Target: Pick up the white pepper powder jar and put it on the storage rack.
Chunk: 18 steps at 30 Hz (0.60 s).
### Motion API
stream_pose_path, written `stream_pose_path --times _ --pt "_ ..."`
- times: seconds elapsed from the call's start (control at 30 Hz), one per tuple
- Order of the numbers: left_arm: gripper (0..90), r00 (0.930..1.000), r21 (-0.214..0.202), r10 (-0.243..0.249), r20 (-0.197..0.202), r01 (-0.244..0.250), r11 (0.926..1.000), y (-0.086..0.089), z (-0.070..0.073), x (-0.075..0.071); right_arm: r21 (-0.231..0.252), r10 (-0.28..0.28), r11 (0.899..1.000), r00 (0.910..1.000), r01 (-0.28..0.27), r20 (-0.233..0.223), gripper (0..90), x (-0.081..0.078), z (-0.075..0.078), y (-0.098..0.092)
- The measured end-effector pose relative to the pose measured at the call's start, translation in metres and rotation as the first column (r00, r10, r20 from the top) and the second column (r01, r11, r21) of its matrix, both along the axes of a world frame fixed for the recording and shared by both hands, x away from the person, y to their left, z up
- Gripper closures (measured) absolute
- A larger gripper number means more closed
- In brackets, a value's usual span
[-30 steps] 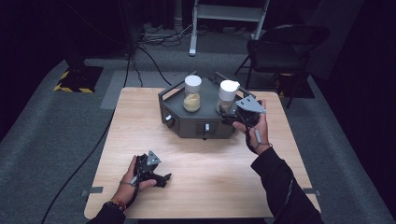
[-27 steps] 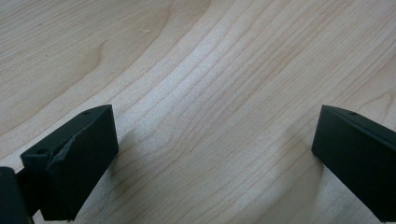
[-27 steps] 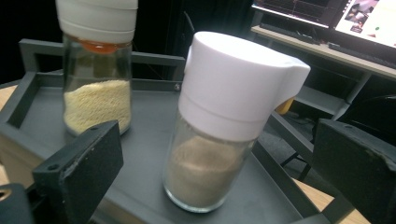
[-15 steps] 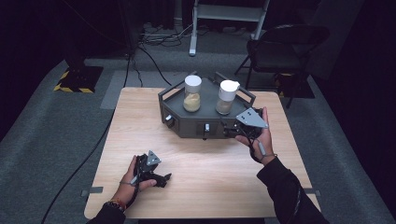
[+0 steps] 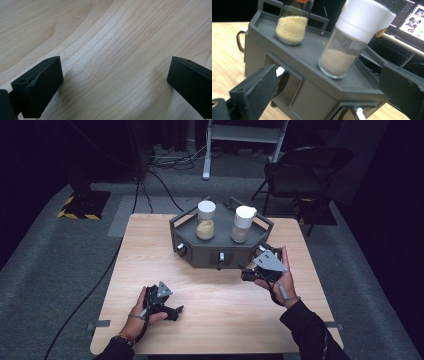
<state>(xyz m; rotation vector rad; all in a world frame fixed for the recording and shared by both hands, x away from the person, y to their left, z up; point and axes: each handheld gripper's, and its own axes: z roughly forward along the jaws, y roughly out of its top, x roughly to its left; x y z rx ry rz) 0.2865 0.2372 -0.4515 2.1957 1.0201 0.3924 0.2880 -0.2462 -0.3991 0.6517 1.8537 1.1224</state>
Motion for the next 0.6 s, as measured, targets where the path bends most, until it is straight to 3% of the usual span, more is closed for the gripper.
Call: stream_pose_path --times 0.43,0.6 --pt "0.0 1.0 0.0 0.0 -0.001 0.0 1.0 0.0 0.0 0.0 -0.067 0.045 0.997 0.9984 -0.048 -0.035 1.6 -0.014 -0.018 -0.008" --pt "0.0 1.0 0.0 0.001 -0.001 -0.001 1.0 0.0 0.0 0.0 -0.118 0.039 0.992 0.9989 -0.042 -0.024 1.6 -0.02 -0.03 -0.006"
